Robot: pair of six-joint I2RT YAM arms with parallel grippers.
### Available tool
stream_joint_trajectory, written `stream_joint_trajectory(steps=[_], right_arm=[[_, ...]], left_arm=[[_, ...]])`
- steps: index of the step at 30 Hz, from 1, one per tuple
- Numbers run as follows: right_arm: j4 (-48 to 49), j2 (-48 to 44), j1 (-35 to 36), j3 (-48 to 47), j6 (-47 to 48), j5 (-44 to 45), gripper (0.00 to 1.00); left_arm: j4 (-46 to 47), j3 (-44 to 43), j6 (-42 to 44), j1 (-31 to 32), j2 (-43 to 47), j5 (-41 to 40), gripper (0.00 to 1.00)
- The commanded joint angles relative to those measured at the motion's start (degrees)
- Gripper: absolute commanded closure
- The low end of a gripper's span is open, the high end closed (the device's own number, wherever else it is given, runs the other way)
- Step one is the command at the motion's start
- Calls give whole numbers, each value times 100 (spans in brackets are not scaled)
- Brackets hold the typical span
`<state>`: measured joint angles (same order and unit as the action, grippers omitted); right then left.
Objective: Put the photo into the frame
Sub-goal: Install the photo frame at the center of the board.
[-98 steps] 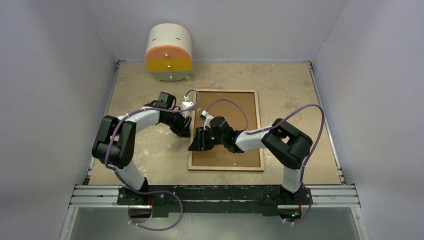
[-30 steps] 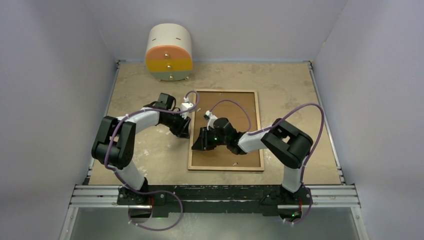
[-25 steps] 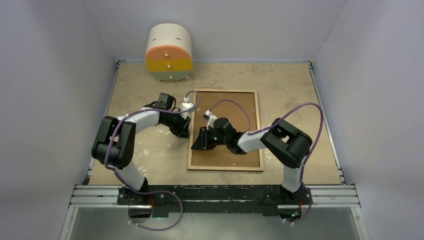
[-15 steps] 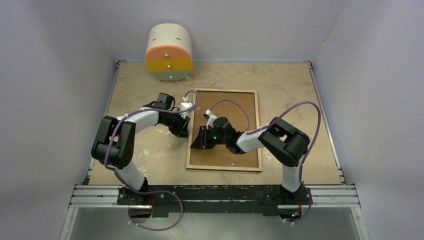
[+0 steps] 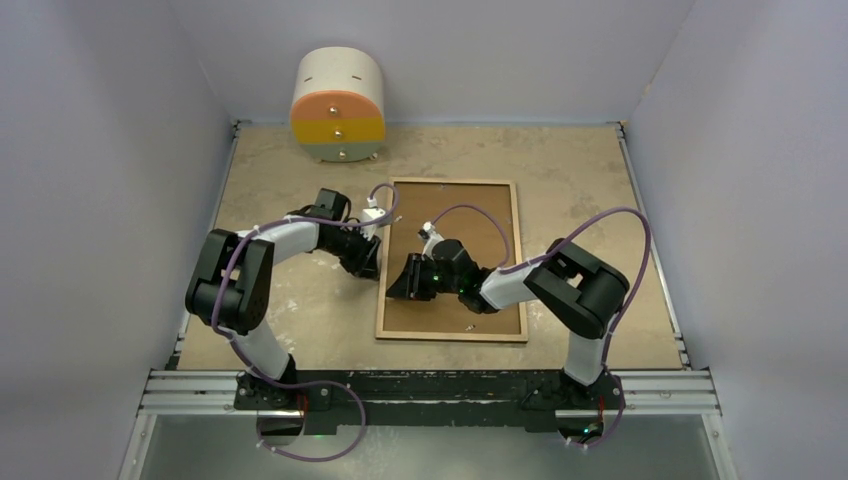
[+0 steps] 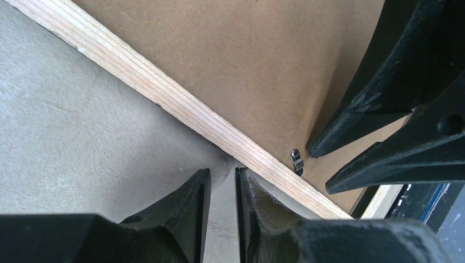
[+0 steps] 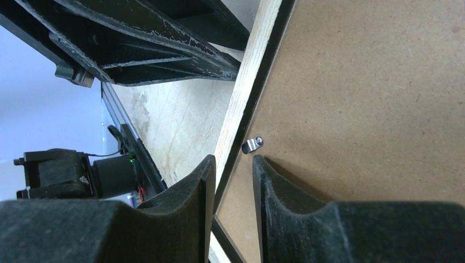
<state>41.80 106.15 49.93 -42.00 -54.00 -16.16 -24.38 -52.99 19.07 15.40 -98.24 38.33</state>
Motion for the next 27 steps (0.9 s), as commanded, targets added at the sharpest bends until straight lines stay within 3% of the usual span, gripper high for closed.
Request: stream_joint_trajectory(steps=[1,18,27], right_arm=[[-250,-112,53,168,-94,179,66],[-180,323,109,-84,-204,-40,66],[-104,432,113,-201,-464,355,67]], left_arm=[[45,85,101,33,120,351,74],[170,57,22,42,79,377,75],[209,108,36,42,63,422,75]])
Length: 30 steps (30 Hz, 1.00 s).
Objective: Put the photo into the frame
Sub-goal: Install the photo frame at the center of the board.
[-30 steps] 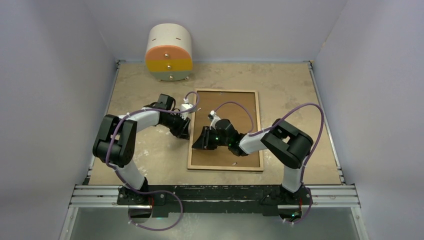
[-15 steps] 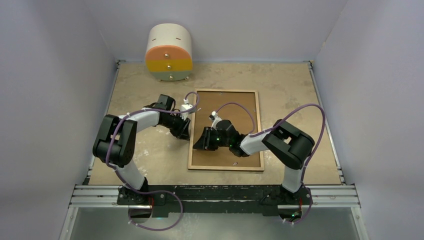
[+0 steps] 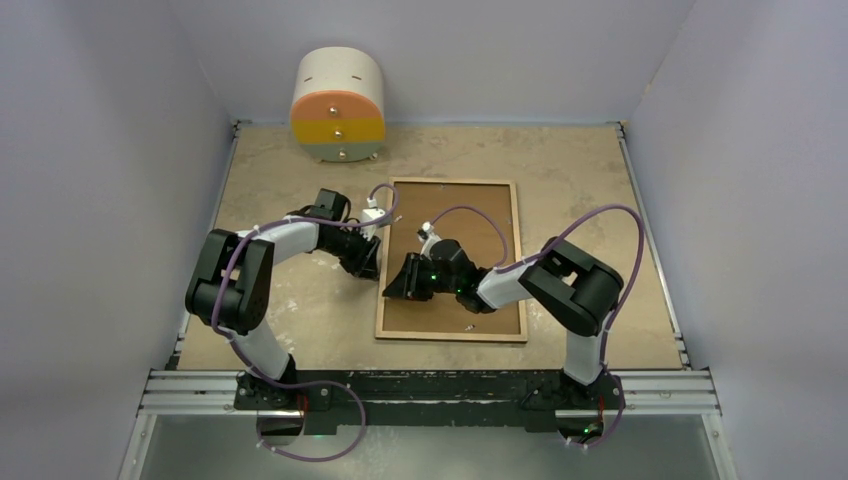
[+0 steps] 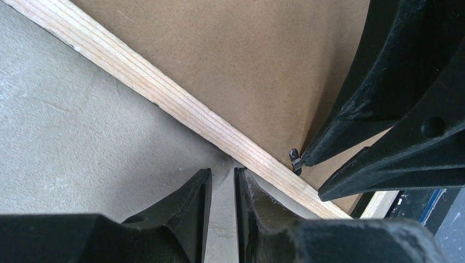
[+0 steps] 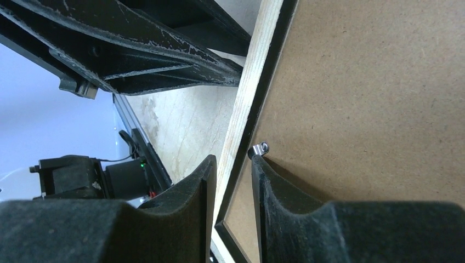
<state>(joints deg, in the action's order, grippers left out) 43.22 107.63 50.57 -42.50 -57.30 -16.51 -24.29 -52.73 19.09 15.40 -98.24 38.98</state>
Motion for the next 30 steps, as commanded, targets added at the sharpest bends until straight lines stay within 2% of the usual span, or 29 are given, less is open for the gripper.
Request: stream_joint_trajectory(steps=[1,7,20,30], right_arm=[[-161,304,42,-153,-229,439,67],[-17,188,64,-42,-795,737,65],[-605,-382,122,391,-731,404,65],[-522,140,127,15,-676,278,65]], left_arm=[[207,90,38,50,61,389,75],[257,124,27,104,59,439,77],[215,65,69,104,79,307,78],[235,99,50,104,83,356,79]])
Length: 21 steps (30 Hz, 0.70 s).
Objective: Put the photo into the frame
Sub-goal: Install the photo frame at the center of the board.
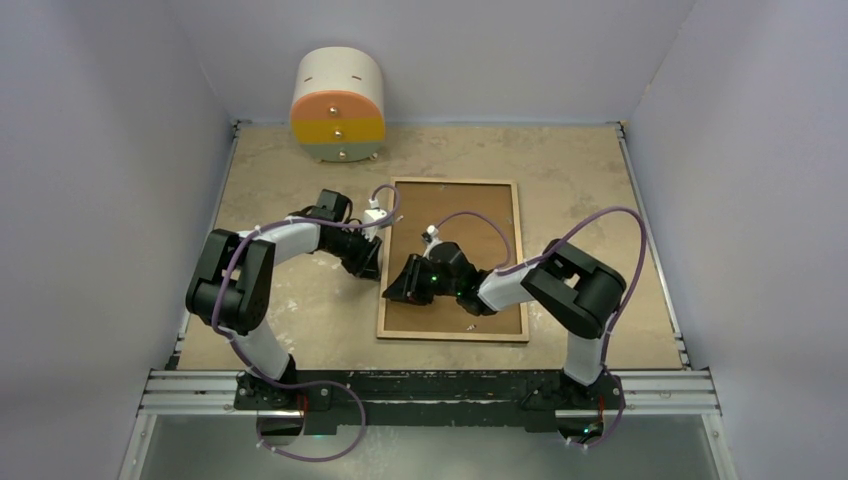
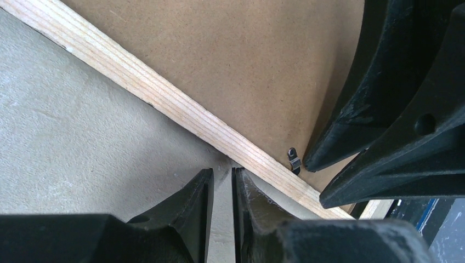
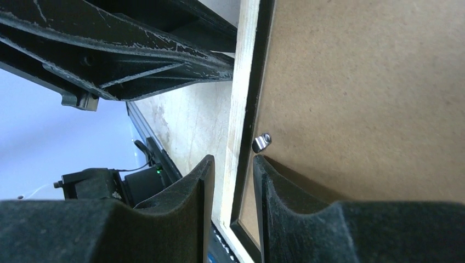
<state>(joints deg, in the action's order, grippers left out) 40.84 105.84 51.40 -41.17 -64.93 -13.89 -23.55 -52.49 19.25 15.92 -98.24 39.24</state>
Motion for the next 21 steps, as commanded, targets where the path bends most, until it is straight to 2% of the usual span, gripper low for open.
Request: stream_joint_trajectory(steps=[1,13,17,21], right_arm=[[-214,385,39,-131,35,-40,65],[-559,290,11,-365,368,666,66],[387,196,-242,-337,455,-173,63],[-109,-263,-505,-919,973,-1023,51]], left_arm=[[168,76,39,51,77,330,79],[125,125,121,60,77,416,79],[-68,-10,223,39,184,379,80],[-386,-417,292,-196,333,383,80]])
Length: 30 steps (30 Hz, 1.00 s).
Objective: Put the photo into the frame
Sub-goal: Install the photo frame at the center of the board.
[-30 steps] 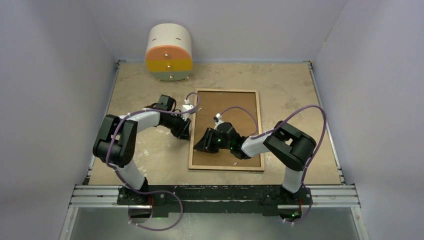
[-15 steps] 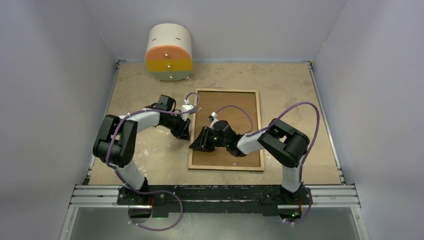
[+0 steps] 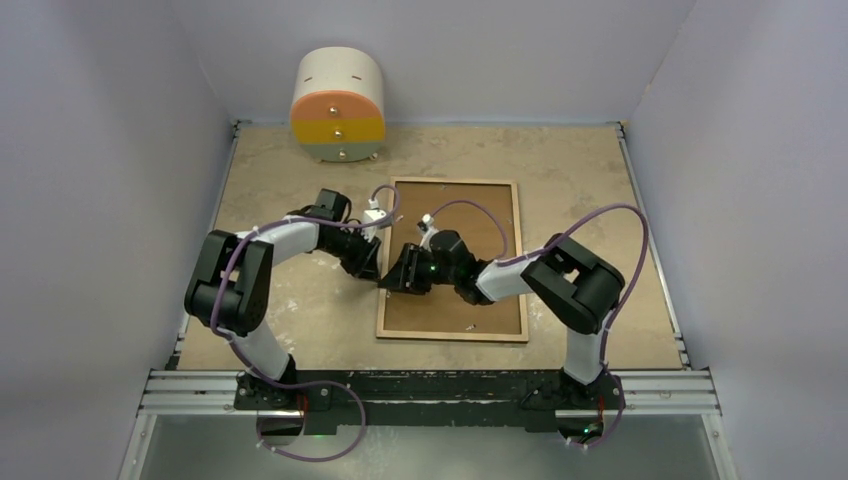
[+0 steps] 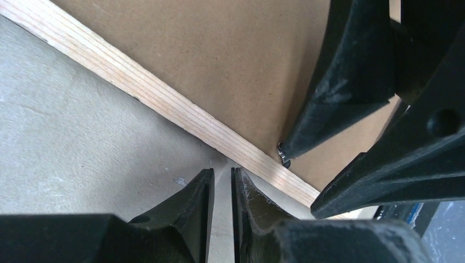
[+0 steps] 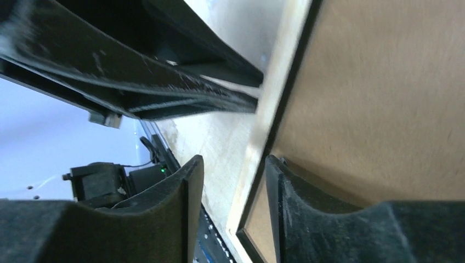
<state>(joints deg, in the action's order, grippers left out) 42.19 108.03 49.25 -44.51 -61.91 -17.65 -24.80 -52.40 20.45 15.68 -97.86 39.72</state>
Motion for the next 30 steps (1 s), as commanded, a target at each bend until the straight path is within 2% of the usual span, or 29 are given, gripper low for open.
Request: stream_joint_trajectory(steps=[1,4,8,12,18,23,30], right_arm=[[-471,-577,-381,-750,829,-739,48],[-813,-809,-790,-960,1090,-816,45],[-1003,-757,-1443,-1102,1239,-702,45],[-1355,-205,-1762,-1591,1685,-319,51],[-1314,611,-1976,-2219,1806,-283,53],[-1226,1035,-1981,-2597,1803,-405,53],[-1047,1558,-1972,-2921,1558,-521,55]], left_arm=[[-309,-554,154,-246,304,390,79],[-252,-922,-1,-455,246,414,73],[150,-1293,-396,-671,-73,414,52],[540,-1722,-833,-697,-722,596,41],[719,-2261,-1100,-698,-1490,832,45],[790,-2283,-1080,-698,-1698,793,57],[906,-2155,-1078,-672,-1929,858,65]])
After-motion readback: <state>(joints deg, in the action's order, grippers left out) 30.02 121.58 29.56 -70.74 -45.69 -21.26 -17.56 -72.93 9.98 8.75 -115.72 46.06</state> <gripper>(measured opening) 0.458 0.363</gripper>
